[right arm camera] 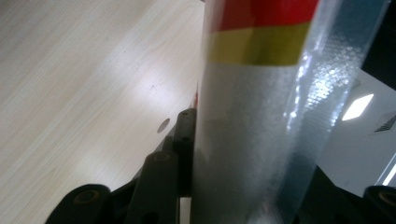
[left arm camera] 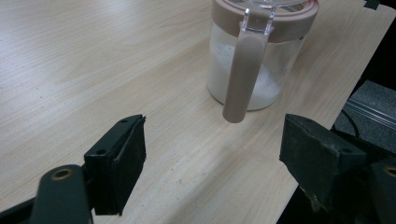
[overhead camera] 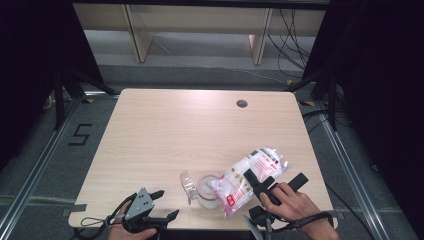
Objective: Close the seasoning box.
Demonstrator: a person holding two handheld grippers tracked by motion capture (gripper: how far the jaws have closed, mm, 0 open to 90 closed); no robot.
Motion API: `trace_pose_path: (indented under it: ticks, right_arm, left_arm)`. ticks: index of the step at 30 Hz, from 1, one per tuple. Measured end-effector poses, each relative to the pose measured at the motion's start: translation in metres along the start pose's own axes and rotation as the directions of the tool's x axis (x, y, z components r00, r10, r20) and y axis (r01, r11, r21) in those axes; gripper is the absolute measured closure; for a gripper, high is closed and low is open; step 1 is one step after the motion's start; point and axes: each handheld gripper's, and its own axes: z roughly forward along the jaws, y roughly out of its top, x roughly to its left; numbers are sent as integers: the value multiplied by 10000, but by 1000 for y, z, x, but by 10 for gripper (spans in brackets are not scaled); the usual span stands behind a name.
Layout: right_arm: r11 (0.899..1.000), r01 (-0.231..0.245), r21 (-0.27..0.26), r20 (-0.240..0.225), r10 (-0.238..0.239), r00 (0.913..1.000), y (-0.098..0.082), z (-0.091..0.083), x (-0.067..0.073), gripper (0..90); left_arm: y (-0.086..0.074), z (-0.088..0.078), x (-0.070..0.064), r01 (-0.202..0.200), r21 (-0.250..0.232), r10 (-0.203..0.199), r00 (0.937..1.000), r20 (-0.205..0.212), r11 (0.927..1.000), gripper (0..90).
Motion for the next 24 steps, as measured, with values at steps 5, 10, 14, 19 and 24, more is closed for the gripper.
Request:
trace_pose_path:
  ticks: [5, 10, 14, 19, 24]
  right_arm:
    - [10000, -4, 27, 52, 4, 10000, 0, -1, 0, 705]
    - [10000, 56, 24, 93, -56, 9999, 0, -1, -1, 706]
    - [9999, 138, 26, 47, -138, 9999, 0, -1, -1, 706]
    - [9999, 103, 2, 147, -103, 9998, 1, 0, 0, 706]
    - [9999, 140, 37, 99, -140, 9999, 2, 0, 0, 707]
  left_arm:
    - [0, 0, 0, -55, 41, 55, 10000, 13, 10000, 220]
    - [0, -1, 0, -2, 18, 2, 10000, 95, 10000, 219]
    - [0, -1, 0, 4, 19, -4, 10000, 77, 10000, 220]
    - [0, 0, -1, 31, 1, -31, 10000, 43, 10000, 220]
    - [1, -1, 0, -31, 37, 30, 10000, 62, 10000, 220]
